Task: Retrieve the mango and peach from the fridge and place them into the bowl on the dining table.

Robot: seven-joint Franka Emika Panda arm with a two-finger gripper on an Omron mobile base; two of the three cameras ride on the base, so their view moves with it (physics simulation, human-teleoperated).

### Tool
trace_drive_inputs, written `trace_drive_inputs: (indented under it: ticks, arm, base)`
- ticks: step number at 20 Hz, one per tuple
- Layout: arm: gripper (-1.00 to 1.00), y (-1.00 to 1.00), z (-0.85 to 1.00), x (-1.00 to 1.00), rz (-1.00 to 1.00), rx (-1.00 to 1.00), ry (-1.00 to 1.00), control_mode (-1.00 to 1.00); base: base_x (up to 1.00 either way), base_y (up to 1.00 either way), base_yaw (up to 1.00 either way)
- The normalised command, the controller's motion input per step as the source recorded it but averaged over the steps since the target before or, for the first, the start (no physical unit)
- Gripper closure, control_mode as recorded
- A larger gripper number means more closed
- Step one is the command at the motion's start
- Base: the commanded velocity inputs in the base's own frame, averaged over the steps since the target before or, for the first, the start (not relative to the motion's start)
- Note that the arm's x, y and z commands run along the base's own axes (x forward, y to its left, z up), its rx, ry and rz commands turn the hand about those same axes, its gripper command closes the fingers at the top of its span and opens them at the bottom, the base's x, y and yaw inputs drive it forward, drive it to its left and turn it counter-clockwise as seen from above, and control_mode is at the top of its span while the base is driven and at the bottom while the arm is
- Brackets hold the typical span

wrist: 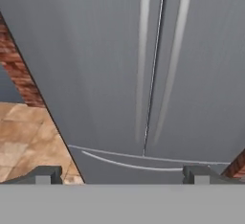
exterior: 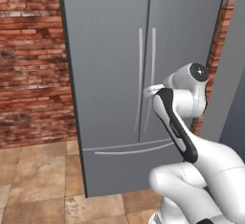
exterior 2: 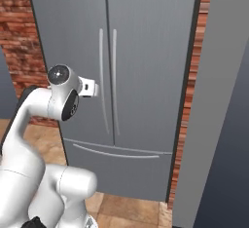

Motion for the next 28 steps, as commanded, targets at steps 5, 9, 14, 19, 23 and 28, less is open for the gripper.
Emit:
trace_drive_inputs:
  ticks: [5,9,14,19,23,28]
  arm:
    - [-1.0,0.04,0.18,0.49,0.0,0.0,0.0,-1.0]
    - [-1.0,0.0,0.09,0.44,0.0,0.0,0.0,-1.0]
    - [-1.0,0.0,0.06,0.35,0.0,0.0,-0.06,-1.0]
    - [-1.0,0.0,0.14,0.35,0.0,0.0,-0.11,-1.0]
    - [-1.0,0.0,0.11,0.33,0.0,0.0,-0.12,-1.0]
    - [-1.0,0.0,0.09,0.23,-0.04,0.0,-0.05,-1.0]
  base:
    - [0.0,0.0,0.0]
    - [0.0,0.0,0.0]
    - [0.0,0.0,0.0]
    - [0.0,0.0,0.0]
    - [0.0,0.0,0.0]
    - [0.0,0.0,0.0]
